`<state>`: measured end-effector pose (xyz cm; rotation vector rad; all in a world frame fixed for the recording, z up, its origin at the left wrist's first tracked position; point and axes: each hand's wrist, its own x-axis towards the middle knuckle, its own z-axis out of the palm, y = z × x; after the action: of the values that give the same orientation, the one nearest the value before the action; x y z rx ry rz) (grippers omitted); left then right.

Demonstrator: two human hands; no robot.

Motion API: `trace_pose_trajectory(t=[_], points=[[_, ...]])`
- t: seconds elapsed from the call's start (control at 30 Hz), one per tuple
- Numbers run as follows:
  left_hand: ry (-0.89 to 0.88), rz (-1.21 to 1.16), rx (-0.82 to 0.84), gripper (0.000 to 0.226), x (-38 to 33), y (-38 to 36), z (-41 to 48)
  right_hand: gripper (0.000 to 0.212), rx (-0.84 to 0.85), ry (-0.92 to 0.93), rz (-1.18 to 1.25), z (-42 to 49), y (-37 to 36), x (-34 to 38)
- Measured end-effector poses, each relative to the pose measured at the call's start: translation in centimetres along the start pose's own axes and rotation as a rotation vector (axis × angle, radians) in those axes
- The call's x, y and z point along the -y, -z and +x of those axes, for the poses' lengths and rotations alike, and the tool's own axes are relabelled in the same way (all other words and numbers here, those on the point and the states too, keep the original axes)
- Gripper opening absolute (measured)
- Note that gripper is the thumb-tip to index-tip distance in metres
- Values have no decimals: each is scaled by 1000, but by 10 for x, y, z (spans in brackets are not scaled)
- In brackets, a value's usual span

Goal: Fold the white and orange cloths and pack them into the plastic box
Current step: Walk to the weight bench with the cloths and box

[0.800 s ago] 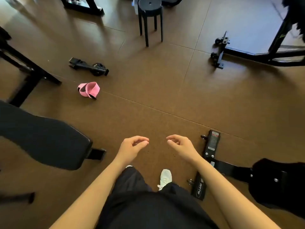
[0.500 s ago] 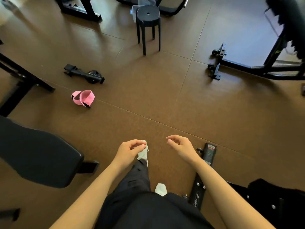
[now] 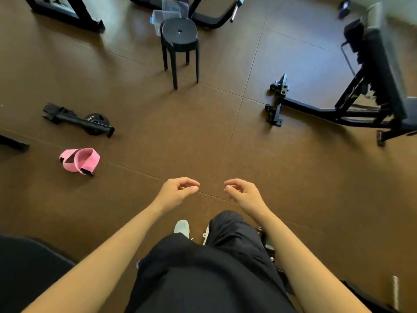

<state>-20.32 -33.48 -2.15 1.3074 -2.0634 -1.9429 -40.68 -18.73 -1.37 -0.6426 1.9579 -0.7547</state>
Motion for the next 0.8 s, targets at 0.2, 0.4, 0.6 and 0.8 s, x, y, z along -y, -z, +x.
trace_pose_trajectory(t=[0.2, 0.4, 0.6, 0.8], points=[[34, 38, 20, 25, -60, 17, 109, 15, -2, -41, 94, 98, 48, 29], [104, 31, -40, 22, -130, 22, 215, 16, -8, -41, 106, 208, 131, 61], [79, 2, -65, 12, -202, 42, 317, 16, 25, 2, -21, 313, 210, 111], [92, -118, -93, 15, -240, 85, 416, 19, 20, -2, -51, 411, 248, 171]])
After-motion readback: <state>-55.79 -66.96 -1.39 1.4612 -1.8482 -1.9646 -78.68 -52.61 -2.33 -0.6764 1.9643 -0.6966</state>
